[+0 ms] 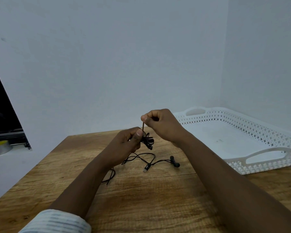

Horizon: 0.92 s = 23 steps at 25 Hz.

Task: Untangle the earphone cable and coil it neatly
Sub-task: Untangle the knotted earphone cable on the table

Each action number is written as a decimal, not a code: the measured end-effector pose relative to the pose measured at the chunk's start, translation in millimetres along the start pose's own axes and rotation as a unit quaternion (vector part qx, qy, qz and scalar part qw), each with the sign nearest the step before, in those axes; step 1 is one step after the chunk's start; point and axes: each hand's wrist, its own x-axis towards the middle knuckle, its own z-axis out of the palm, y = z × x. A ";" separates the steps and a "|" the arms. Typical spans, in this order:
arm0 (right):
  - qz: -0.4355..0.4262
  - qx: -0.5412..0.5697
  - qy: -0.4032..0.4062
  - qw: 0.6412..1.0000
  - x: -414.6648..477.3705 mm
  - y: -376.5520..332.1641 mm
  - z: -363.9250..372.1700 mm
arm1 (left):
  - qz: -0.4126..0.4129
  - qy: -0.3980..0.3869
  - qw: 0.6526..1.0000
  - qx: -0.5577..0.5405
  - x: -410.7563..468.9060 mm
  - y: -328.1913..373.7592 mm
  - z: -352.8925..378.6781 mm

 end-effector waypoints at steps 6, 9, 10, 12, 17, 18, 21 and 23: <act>-0.036 -0.026 0.074 0.996 -0.8 -5.1 11.4 | -0.023 0.057 0.997 0.051 1.1 6.7 7.2; -0.021 -0.016 0.107 0.994 -0.7 -2.9 13.9 | -0.041 0.034 0.998 0.012 1.6 5.9 8.0; -0.018 -0.015 0.113 0.993 -0.8 -1.4 14.6 | -0.044 0.028 0.999 0.003 1.7 5.4 8.5; -0.012 -0.010 0.115 0.993 -1.2 0.9 16.1 | -0.041 0.021 0.999 -0.006 1.0 6.0 9.2; 0.089 0.099 0.088 0.987 0.4 4.4 16.5 | -0.075 0.121 0.989 -0.048 3.0 5.5 10.2; 0.133 0.148 0.076 0.977 1.3 3.6 16.9 | -0.094 0.161 0.979 -0.082 4.0 2.8 10.5; 0.206 0.198 0.014 0.958 0.4 5.1 20.1 | -0.147 0.222 0.946 -0.185 7.1 -7.3 10.4; 0.194 0.171 -0.043 0.965 -3.2 7.1 29.1 | -0.171 0.247 0.926 -0.229 7.9 -11.9 9.5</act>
